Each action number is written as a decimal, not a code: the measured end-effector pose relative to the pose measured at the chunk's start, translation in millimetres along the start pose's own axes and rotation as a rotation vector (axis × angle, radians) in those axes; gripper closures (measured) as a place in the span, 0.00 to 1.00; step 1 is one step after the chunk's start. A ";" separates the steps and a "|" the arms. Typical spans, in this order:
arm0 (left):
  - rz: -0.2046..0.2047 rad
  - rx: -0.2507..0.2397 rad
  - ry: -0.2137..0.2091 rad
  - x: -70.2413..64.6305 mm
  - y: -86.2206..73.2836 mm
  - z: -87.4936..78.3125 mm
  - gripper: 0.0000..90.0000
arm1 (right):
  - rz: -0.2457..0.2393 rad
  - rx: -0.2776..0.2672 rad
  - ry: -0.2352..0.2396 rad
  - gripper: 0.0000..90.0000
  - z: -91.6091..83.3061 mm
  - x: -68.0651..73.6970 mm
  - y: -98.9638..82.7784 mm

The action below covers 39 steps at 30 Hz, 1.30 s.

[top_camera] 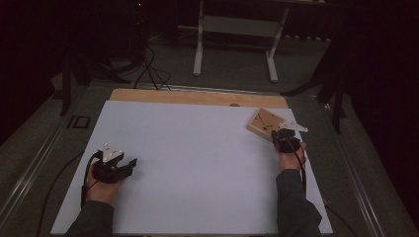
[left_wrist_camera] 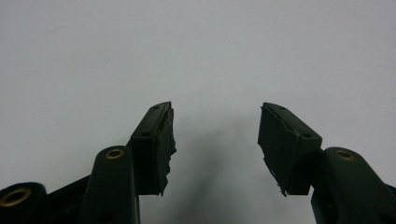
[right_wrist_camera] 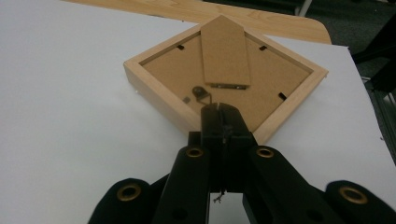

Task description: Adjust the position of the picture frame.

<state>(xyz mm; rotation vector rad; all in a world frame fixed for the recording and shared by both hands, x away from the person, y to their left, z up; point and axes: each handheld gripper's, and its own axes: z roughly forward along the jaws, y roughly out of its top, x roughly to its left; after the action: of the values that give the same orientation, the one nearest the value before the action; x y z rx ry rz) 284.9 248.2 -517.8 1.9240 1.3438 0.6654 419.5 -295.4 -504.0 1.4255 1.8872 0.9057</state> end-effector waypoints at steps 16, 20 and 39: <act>-0.039 -0.005 0.017 4.7 -2.3 -4.6 0.51 | 0.004 0.064 -0.034 1.00 24.1 2.3 9.8; -0.039 -0.003 0.018 5.2 -2.7 -4.9 0.51 | 0.008 0.076 -0.035 1.00 26.4 1.9 11.8; -0.032 -0.006 0.019 4.2 -2.7 -5.2 0.51 | 0.010 0.125 -0.020 1.00 22.8 2.6 12.5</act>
<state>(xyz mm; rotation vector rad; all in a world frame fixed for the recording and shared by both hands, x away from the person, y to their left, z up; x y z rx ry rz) 280.9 254.0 -516.5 1.8922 1.3798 0.6733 444.0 -286.8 -507.5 1.5123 1.9527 0.7871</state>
